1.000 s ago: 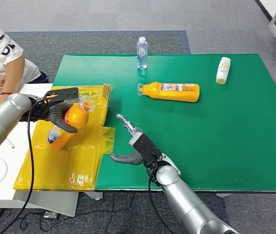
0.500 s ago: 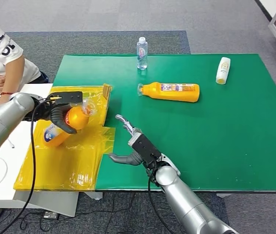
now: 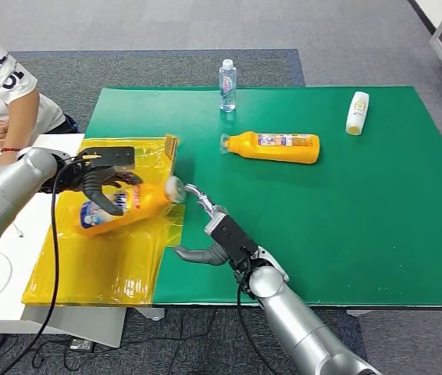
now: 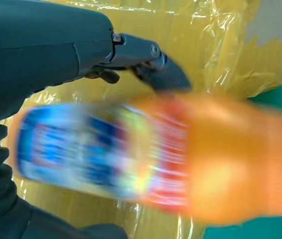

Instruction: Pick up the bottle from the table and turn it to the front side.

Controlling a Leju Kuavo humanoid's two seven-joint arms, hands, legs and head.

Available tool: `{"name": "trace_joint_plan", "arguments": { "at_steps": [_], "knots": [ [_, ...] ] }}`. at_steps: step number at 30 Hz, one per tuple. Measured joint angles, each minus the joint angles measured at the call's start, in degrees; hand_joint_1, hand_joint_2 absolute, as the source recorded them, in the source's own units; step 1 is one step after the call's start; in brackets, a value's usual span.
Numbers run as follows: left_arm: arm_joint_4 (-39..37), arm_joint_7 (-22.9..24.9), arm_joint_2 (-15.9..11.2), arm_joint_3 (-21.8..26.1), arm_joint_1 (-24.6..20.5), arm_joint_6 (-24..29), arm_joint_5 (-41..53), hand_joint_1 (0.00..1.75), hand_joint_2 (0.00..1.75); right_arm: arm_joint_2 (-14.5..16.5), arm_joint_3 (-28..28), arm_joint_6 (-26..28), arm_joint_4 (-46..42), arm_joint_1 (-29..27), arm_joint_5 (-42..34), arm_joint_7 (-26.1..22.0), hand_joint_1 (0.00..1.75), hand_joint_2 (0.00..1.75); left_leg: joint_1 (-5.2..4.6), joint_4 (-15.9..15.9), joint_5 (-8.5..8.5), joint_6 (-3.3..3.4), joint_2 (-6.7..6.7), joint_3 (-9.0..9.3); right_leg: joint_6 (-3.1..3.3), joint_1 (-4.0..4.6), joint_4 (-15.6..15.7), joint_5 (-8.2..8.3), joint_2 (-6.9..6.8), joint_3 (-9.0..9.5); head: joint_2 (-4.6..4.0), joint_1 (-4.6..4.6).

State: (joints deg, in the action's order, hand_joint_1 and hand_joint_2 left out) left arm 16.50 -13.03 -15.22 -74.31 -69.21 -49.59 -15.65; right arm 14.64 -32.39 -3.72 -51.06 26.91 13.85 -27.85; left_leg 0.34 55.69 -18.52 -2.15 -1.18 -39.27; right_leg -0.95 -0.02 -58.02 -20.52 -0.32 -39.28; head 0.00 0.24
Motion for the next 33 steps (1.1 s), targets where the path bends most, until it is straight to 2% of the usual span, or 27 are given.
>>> {"name": "trace_joint_plan", "arguments": {
  "at_steps": [17, 19, 21, 23, 29, 31, 33],
  "knots": [
    [0.38, -5.97, -1.50, -0.63, -1.57, 3.27, 0.79, 0.00, 1.75, -0.07, 0.02, 0.92, 0.00, -0.04, 0.53, 0.41, 0.00, 1.75, 0.00, 0.00, 0.01, 0.00, 0.00, 0.02, 0.00, 0.00, 0.00, 0.00, 0.00, 0.02, 0.00, -0.01],
    [0.62, -7.58, -1.72, -0.55, -1.45, 5.87, 0.80, 0.00, 1.75, -0.15, 0.15, 1.26, -0.01, -0.09, 0.30, 0.53, 0.00, 1.75, 0.00, 0.00, 0.01, 0.00, 0.00, 0.02, 0.00, 0.00, 0.00, 0.00, 0.00, 0.01, 0.00, -0.01],
    [1.45, -11.64, -2.03, 0.23, -0.83, 12.12, 0.53, 0.00, 1.75, -0.43, 0.88, 0.94, -0.35, -0.34, -1.16, 0.54, 0.00, 1.75, 0.00, 0.00, 0.01, 0.00, 0.00, 0.02, 0.00, 0.00, 0.00, 0.00, -0.01, 0.02, 0.00, 0.00],
    [2.98, -15.68, -2.44, 1.90, 0.37, 18.32, 0.27, 0.00, 1.75, -0.99, 2.24, -0.53, -1.21, -0.73, -3.18, 0.42, 0.00, 1.75, 0.00, 0.00, 0.00, 0.01, 0.01, 0.01, -0.01, 0.00, 0.00, 0.00, -0.01, 0.03, 0.00, -0.01],
    [9.52, -18.93, -4.09, 7.95, 5.65, 26.11, 2.54, 0.00, 1.75, -2.78, 6.00, -2.18, -4.59, -1.92, -5.31, -0.08, 0.00, 1.75, -0.01, 0.00, -0.01, 0.02, 0.00, 0.02, -0.01, -0.02, 0.01, 0.01, 0.00, 0.03, 0.00, 0.00],
    [16.34, -19.00, -5.49, 13.49, 10.40, 30.23, 5.72, 0.00, 1.75, -4.03, 8.00, -3.30, -7.55, -2.85, -6.54, -0.26, 0.00, 1.75, -0.04, 0.00, -0.02, 0.04, 0.00, 0.04, -0.02, -0.06, 0.02, 0.00, 0.00, 0.04, 0.00, 0.00],
    [25.66, -18.00, -6.70, 21.52, 17.99, 32.67, 10.49, 0.00, 1.75, -5.86, 10.99, -5.05, -11.94, -4.12, -7.48, -0.17, 0.00, 1.75, -0.10, 0.00, -0.10, 0.10, -0.02, 0.06, -0.09, -0.12, 0.04, -0.06, 0.03, 0.04, 0.00, 0.00]
  ]
}}
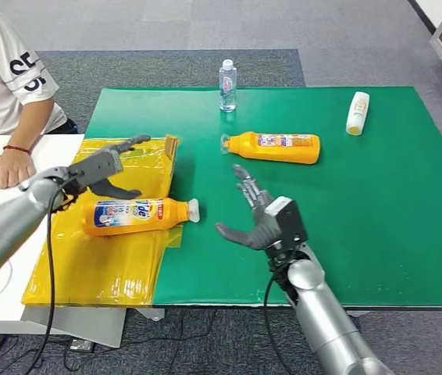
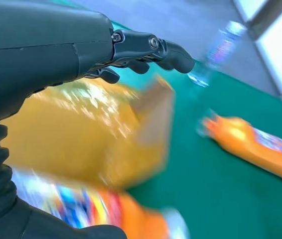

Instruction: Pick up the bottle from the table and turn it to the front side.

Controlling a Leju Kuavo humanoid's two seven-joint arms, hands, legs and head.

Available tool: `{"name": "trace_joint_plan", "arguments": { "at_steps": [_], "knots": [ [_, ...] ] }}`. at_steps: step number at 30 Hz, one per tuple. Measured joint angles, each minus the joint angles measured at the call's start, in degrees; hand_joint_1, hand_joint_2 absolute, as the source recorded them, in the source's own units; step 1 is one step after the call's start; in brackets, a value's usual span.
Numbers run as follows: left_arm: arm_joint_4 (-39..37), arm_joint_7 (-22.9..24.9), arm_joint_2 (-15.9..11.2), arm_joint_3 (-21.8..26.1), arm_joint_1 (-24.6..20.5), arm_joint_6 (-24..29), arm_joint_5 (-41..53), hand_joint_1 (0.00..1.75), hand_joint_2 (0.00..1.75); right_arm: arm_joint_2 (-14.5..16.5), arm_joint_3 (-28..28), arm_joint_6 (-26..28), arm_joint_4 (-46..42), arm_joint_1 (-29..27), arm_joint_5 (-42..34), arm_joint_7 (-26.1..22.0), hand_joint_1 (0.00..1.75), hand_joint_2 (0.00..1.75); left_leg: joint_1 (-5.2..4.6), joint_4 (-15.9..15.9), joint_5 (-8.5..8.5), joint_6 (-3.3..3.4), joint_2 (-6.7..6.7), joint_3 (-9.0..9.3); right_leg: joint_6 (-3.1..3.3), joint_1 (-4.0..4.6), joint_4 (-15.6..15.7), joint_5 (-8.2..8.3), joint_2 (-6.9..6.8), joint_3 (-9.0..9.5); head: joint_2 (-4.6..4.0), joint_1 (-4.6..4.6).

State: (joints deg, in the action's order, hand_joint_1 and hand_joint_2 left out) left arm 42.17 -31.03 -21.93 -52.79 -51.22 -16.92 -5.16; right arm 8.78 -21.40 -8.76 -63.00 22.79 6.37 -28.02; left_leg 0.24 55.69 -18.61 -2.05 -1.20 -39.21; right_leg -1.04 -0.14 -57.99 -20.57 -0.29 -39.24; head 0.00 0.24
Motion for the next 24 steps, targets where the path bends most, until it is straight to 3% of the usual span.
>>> {"name": "trace_joint_plan", "arguments": {
  "at_steps": [3, 7, 9, 12, 17, 24],
  "knots": [
    [14.51, 1.00, -0.19, 13.64, 13.02, 0.20, 7.52, 0.00, 1.75, -2.46, 5.13, -1.93, -7.54, -2.74, 0.21, 0.36, 0.00, 1.75, -0.07, 0.00, -0.21, 0.11, -0.11, 0.03, -0.09, -0.06, 0.05, -0.11, 0.13, -0.01, 0.00, -0.03],
    [30.49, 0.22, 1.86, 28.70, 26.86, 0.04, 12.74, 0.00, 1.75, -4.25, 10.09, -3.02, -17.16, -7.53, 0.94, -0.45, 0.00, 1.75, -0.14, 0.00, -0.52, 0.24, -0.22, 0.23, -0.24, -0.16, 0.13, -0.36, 0.26, 0.20, 0.00, 0.00],
    [37.69, -1.32, 4.71, 34.50, 33.21, 1.79, 15.88, 0.00, 1.75, -4.63, 12.33, -3.51, -22.45, -10.31, 0.44, -2.03, 0.00, 1.75, -0.15, 0.00, -0.71, 0.31, -0.21, 0.41, -0.31, -0.18, 0.17, -0.57, 0.24, 0.42, 0.00, -0.01],
    [48.94, -4.87, 11.08, 41.98, 42.45, 6.48, 19.90, 0.00, 1.75, -4.52, 15.32, -4.64, -32.20, -15.42, -0.67, -6.75, 0.00, 1.75, -0.16, -0.01, -0.96, 0.41, -0.18, 0.56, -0.44, -0.19, 0.22, -0.80, 0.21, 0.70, 0.00, -0.02],
    [63.90, -8.21, 20.25, 49.90, 53.46, 10.33, 21.97, 0.00, 1.75, -3.78, 18.52, -9.09, -46.22, -22.04, -1.82, -11.08, 0.00, 1.75, -0.16, -0.01, -1.48, 0.48, -0.16, 1.12, -0.53, -0.20, 0.28, -1.25, 0.18, 1.32, 0.00, -0.02],
    [72.26, -9.17, 23.52, 53.93, 59.23, 8.16, 19.28, 0.00, 1.75, -3.58, 20.64, -11.99, -51.75, -25.60, -2.00, -10.73, 0.00, 1.75, -0.14, -0.01, -1.52, 0.50, -0.10, 1.28, -0.54, -0.18, 0.26, -1.35, 0.07, 1.51, 0.00, -0.02]
  ]
}}
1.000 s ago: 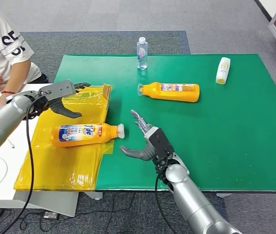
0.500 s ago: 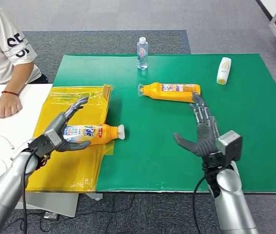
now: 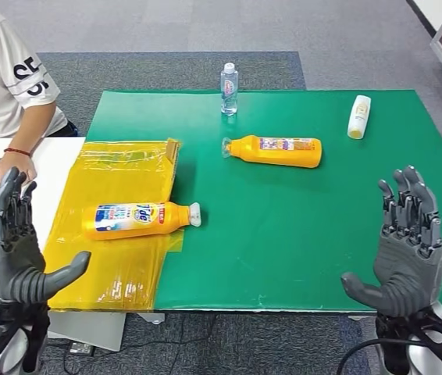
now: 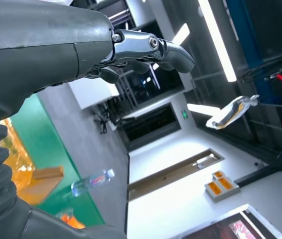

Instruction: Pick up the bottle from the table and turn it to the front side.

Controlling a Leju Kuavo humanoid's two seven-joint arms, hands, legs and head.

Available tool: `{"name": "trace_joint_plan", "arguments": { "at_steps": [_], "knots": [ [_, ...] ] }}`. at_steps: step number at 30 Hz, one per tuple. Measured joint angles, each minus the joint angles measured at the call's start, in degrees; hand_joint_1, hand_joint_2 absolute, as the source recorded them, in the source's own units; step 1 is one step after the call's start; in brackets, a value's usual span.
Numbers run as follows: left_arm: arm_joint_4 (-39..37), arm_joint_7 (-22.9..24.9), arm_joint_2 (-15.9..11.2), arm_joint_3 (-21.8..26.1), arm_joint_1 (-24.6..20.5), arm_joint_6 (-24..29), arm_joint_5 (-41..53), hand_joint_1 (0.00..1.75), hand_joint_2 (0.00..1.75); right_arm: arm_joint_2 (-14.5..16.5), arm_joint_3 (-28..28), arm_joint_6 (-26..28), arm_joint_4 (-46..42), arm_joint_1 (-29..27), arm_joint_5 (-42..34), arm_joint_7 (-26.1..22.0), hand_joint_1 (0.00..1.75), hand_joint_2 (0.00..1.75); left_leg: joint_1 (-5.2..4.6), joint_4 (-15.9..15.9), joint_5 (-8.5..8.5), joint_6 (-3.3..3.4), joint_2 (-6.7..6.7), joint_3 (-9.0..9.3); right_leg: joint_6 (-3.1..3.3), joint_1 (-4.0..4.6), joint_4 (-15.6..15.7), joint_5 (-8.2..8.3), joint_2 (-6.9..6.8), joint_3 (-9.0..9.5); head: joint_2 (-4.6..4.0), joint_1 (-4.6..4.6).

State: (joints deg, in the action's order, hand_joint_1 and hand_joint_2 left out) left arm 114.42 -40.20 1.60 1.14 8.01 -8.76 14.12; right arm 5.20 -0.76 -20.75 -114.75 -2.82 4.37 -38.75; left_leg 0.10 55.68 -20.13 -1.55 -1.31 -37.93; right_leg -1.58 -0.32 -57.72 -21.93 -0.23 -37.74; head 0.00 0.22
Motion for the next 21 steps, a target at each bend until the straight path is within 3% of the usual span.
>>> {"name": "trace_joint_plan", "arguments": {
  "at_steps": [10, 21],
  "knots": [
    [0.50, -0.02, 0.44, -0.94, 3.55, -1.32, 1.52, 0.00, 1.75, 0.09, 0.63, 2.72, 1.91, -2.27, 5.19, 3.37, 0.00, 1.75, 0.00, 0.00, 0.01, 0.01, 0.04, 0.00, -0.03, -0.01, 0.00, 0.00, -0.03, 0.04, 0.00, 0.00],
    [-4.16, 0.07, -0.17, -3.37, 3.59, -2.93, 4.81, 0.00, 1.75, 0.00, -2.74, 7.56, 9.27, -0.77, 10.11, 6.41, 0.00, 1.75, 0.00, 0.00, 0.03, -0.02, 0.05, 0.02, -0.02, 0.00, 0.00, 0.01, -0.03, 0.04, 0.00, 0.00]
  ]
}}
